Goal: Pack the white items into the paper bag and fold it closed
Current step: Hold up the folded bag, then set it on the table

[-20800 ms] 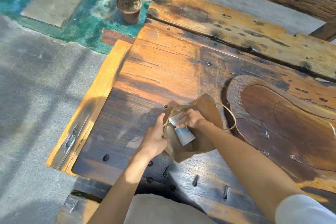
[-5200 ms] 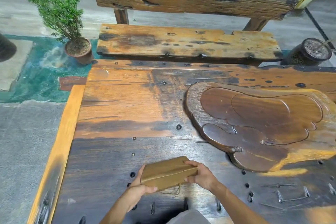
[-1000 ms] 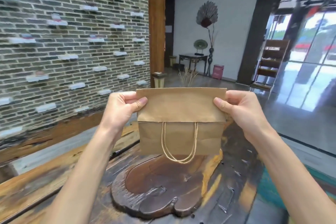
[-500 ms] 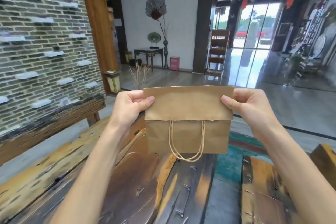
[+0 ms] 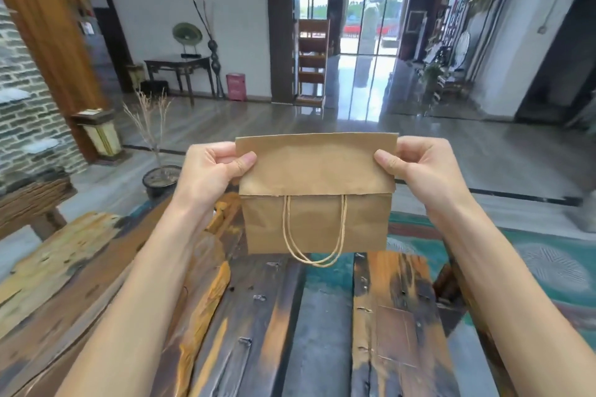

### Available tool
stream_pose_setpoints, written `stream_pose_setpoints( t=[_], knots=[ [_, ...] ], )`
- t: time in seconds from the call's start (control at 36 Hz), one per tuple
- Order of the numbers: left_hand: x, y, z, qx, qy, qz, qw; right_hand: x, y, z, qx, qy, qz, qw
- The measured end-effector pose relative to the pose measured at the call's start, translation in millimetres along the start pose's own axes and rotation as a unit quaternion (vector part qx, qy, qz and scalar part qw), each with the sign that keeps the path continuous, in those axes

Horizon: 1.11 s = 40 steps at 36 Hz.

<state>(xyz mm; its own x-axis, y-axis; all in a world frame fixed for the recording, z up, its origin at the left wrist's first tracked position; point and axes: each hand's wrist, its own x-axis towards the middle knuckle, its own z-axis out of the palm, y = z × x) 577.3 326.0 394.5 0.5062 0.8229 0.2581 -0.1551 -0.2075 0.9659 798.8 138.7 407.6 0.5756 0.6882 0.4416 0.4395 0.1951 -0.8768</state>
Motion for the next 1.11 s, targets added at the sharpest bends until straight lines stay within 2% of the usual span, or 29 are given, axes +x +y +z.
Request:
stream_pose_setpoints(
  t=[0.36, 0.69, 0.92, 1.11],
  knots=[
    [110, -43, 92, -0.001, -0.074, 0.028, 0.997, 74, 68, -56, -0.03, 0.063, 0.015, 0.997],
    [275, -103, 148, -0.014, -0.111, 0.042, 0.993, 207, 144, -66, -0.04, 0.105, 0.037, 0.993],
    [387, -135, 170, -0.027, -0.126, 0.027, 0.991, 309, 196, -66, -0.045, 0.097, 0.049, 0.993],
    [449, -168, 186, -0.034, -0.135, 0.012, 0.99, 367, 241, -65, -0.049, 0.091, 0.076, 0.992]
  ],
)
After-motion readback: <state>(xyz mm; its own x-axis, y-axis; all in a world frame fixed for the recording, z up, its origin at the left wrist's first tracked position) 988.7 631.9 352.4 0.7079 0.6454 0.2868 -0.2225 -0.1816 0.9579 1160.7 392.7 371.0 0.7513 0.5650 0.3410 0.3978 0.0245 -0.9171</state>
